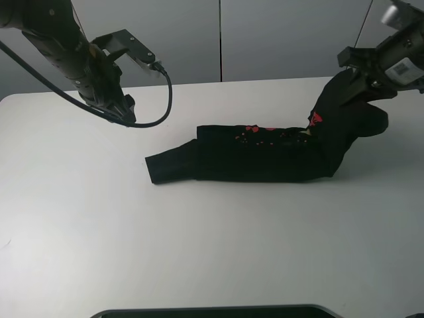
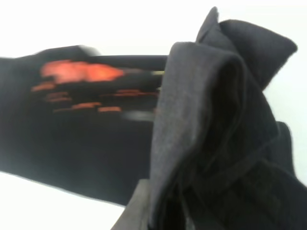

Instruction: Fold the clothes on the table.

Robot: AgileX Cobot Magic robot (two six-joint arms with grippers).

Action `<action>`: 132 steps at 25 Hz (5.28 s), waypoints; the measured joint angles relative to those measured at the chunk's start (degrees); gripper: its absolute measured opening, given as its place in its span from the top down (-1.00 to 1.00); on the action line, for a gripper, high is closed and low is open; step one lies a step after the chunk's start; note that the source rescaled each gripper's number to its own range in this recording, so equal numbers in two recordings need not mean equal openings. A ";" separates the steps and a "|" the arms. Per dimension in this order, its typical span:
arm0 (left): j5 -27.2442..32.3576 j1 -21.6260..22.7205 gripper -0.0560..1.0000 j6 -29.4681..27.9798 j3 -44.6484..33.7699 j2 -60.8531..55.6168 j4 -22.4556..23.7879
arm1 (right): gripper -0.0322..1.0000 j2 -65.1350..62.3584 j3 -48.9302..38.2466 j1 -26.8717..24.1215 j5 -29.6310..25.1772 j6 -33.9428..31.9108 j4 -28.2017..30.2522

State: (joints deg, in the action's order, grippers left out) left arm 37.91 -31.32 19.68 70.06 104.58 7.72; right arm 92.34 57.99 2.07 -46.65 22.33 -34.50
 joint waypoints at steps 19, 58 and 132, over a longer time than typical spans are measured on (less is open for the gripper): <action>-0.12 0.00 -0.62 0.00 0.00 0.00 0.11 | 0.79 17.49 4.31 24.59 15.00 14.48 -31.29; -0.14 0.00 -0.62 0.00 0.00 -0.74 0.35 | -0.29 22.16 5.05 20.21 3.52 8.15 -17.76; 28.87 0.00 -0.62 -19.68 0.31 -79.74 26.84 | -1.00 -52.27 26.71 35.83 -22.64 -5.98 94.17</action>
State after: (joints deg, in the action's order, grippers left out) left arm 66.79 -31.32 0.00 70.36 24.84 34.56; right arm 40.07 84.70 37.90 -69.29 16.35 59.67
